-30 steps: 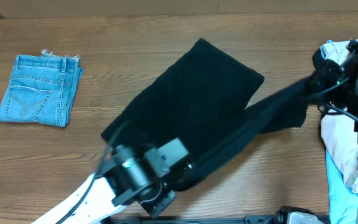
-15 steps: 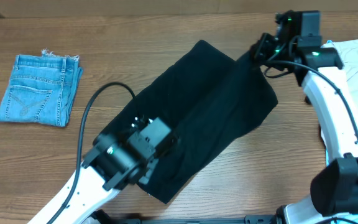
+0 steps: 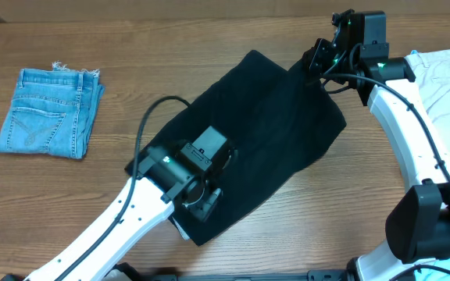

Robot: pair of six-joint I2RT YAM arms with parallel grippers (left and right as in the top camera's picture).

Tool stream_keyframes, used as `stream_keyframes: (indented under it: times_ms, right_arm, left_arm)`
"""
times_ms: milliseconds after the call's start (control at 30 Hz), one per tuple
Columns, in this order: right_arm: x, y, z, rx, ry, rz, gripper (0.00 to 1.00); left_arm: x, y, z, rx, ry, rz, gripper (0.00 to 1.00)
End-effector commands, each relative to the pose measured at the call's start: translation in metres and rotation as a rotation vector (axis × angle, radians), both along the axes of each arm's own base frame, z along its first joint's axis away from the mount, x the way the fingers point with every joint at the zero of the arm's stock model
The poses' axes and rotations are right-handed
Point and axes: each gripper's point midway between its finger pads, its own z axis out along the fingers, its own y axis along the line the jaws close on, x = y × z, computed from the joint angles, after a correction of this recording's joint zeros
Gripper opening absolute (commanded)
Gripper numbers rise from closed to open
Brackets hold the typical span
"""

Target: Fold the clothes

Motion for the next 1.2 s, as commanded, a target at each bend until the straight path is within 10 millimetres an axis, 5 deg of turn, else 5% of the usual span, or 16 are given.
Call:
stream_keyframes:
  times_ms: [0, 167, 533, 633, 733, 800, 1167]
  right_arm:
    - [0.005, 0.0, 0.009, 0.002, -0.027, -0.001, 0.04]
    - [0.004, 0.0, 0.008, 0.001, -0.021, -0.001, 0.04]
    - [0.002, 0.0, 0.006, 0.0, -0.01, -0.001, 0.04]
    - [0.002, 0.0, 0.006, 0.0, -0.01, -0.001, 0.04]
    - [0.002, 0.0, 0.006, 0.0, -0.01, -0.001, 0.04]
    - [0.002, 0.0, 0.006, 0.0, -0.011, -0.001, 0.04]
    - [0.009, -0.005, 0.011, -0.046, -0.06, 0.007, 0.04]
  left_arm:
    - [-0.001, 0.008, -0.041, 0.005, 0.052, 0.094, 0.66]
    - [0.025, 0.034, -0.077, -0.04, 0.027, 0.307, 0.7]
    - [0.042, 0.064, -0.126, -0.155, 0.114, 0.369, 0.62]
    - [0.037, 0.056, -0.142, -0.173, 0.184, 0.317, 0.48]
    - [0.035, 0.057, -0.154, -0.155, 0.221, 0.315, 0.19]
    - [0.037, 0.058, -0.151, -0.153, 0.212, 0.314, 0.04]
    - [0.047, 0.068, -0.074, -0.072, 0.212, 0.277, 0.04]
